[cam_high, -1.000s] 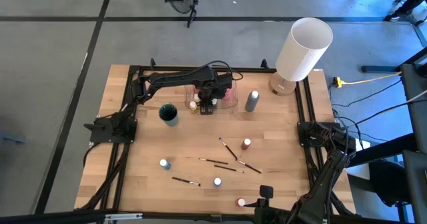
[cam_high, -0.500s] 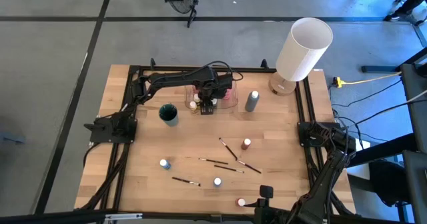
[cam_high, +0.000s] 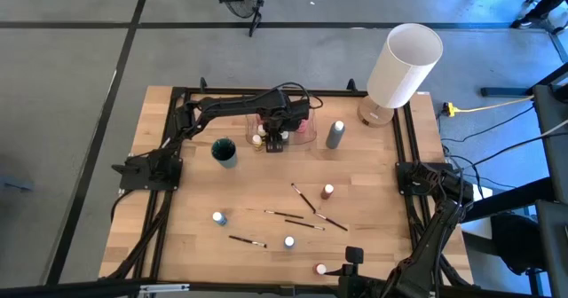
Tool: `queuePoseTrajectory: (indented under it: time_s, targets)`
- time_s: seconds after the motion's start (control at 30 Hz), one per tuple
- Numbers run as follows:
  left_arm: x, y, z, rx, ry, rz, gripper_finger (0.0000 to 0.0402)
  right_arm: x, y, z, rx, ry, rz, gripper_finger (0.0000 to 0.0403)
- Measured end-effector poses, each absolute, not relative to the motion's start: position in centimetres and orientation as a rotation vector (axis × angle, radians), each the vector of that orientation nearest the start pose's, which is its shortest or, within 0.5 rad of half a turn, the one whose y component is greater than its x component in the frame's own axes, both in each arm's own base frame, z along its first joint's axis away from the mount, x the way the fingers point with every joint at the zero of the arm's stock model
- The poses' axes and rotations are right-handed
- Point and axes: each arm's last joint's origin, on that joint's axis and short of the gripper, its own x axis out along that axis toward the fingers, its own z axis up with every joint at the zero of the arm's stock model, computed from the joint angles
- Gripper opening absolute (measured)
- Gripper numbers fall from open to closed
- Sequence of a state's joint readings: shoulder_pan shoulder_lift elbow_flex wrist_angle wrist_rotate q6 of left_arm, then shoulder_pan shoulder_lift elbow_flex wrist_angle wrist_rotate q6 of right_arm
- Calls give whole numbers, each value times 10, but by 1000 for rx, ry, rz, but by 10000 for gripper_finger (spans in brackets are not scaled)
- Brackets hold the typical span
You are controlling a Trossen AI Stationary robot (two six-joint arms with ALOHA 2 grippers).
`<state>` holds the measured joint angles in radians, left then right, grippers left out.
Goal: Pick & Place Paint Supplies
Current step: Put the light blue paint bottle into the transparent bin
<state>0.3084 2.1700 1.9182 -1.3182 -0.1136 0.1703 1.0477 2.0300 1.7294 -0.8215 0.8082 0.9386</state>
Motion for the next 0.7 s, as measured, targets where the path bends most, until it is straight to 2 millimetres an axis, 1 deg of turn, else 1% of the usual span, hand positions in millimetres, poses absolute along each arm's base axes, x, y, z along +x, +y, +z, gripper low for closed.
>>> queuePoseTrajectory:
  time_s: [0.3,0.7]
  targets:
    - [399,131,224,-5,1614,208,193,231,359,246,-4,676,-112,144]
    - [400,126,227,38,1630,153,192,231,359,246,-6,677,-112,144]
